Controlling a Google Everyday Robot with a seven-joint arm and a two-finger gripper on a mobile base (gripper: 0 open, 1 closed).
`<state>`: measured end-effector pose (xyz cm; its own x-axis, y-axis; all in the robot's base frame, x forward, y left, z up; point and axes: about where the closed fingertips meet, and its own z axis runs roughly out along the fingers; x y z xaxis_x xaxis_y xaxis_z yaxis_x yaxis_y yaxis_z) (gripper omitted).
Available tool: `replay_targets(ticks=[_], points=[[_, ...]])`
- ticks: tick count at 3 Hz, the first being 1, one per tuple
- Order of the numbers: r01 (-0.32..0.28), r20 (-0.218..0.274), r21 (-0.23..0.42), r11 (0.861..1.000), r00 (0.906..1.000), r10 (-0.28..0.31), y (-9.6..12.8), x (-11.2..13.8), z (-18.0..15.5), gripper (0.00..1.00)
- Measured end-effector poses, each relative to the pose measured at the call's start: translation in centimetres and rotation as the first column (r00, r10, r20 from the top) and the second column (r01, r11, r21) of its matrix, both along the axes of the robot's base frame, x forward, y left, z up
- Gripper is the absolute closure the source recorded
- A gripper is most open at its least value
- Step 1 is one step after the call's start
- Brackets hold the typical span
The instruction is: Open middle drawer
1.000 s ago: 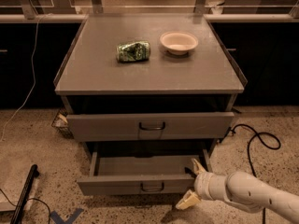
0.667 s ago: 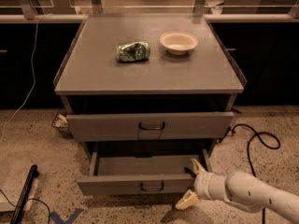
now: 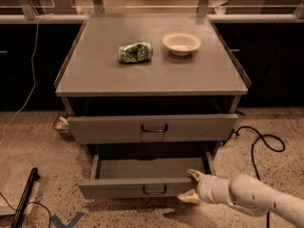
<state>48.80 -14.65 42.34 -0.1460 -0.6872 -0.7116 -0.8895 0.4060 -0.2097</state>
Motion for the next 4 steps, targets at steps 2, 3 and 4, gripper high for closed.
replay_targets(ticks=[2,3,4], points=[[-0.004,-0.001,0.000,1.000,1.0000,0.004,0.00,-0.16,0.04,0.84],[-0.004,-0.001,0.000,1.000,1.0000,0.004,-0.07,-0.16,0.19,1.00],[-0.004,-0.002,0.000,1.000,1.0000,0.004,-0.29,-0.46,0.33,1.00]])
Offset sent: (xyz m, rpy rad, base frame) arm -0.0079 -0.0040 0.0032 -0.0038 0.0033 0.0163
